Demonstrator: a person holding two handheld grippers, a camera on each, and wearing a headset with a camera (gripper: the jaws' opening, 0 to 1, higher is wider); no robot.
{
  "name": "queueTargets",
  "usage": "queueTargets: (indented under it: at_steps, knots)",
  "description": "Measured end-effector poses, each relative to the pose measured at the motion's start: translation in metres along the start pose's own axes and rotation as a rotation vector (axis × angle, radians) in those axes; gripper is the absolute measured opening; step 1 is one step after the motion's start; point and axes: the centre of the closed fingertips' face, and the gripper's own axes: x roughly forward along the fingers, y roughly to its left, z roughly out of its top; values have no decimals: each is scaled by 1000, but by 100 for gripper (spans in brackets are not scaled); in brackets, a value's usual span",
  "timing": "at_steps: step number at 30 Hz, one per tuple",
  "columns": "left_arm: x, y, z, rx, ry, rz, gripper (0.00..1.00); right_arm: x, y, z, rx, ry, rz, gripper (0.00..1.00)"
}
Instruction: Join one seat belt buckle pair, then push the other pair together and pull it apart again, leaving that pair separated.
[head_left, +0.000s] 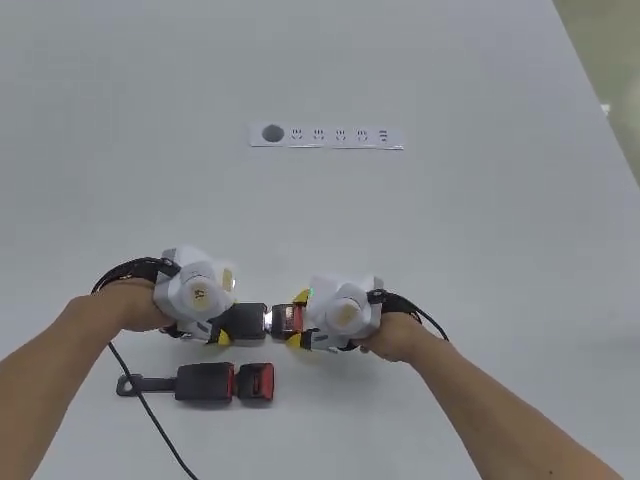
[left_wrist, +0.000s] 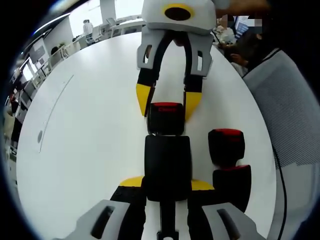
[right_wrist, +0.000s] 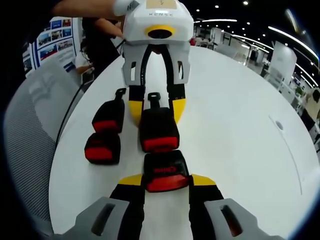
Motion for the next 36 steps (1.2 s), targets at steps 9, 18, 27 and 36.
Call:
queueTargets:
  at_steps: [9, 18, 27, 36]
  knots:
    - [-1, -1, 1, 4, 6, -5, 31, -2, 0, -1, -5, 4, 2, 30]
    - [0, 1, 0, 1, 9, -5, 32, -9, -5, -15, -6, 8, 3, 30]
    - [3, 2, -3, -12, -10, 1, 32, -14, -3, -17, -17, 0, 11, 30]
    - [4, 2, -4, -11, -14, 2, 32, -19, -6, -32, -20, 13, 14, 30]
